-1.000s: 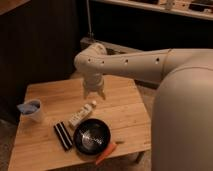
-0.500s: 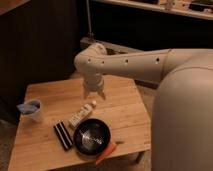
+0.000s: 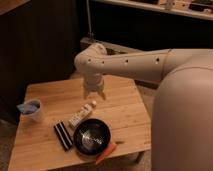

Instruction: Stand the bottle upright

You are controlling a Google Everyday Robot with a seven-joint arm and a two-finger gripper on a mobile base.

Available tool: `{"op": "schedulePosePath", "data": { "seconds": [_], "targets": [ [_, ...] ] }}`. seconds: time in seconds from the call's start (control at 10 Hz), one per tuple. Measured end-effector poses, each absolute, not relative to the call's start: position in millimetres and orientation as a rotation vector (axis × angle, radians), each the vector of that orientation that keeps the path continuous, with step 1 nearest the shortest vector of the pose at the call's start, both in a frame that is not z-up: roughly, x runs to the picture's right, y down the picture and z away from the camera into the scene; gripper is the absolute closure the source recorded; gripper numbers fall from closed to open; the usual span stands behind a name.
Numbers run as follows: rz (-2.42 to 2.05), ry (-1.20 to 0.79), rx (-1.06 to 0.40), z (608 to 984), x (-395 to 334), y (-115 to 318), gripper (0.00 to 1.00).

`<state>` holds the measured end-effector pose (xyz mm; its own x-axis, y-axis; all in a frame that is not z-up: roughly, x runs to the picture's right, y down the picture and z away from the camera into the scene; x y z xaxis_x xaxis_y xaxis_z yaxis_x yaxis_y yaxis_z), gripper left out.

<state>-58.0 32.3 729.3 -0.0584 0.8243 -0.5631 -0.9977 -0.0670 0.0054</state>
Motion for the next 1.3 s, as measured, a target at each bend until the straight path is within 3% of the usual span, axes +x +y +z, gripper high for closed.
{"op": "schedulePosePath", "data": {
  "seconds": [0.8, 1.3],
  "targets": [
    [1.605, 0.479, -0.480, 731, -56, 31, 0.35],
    [2.040, 0.556, -0.461, 758, -27, 0, 0.35]
  ]
}}
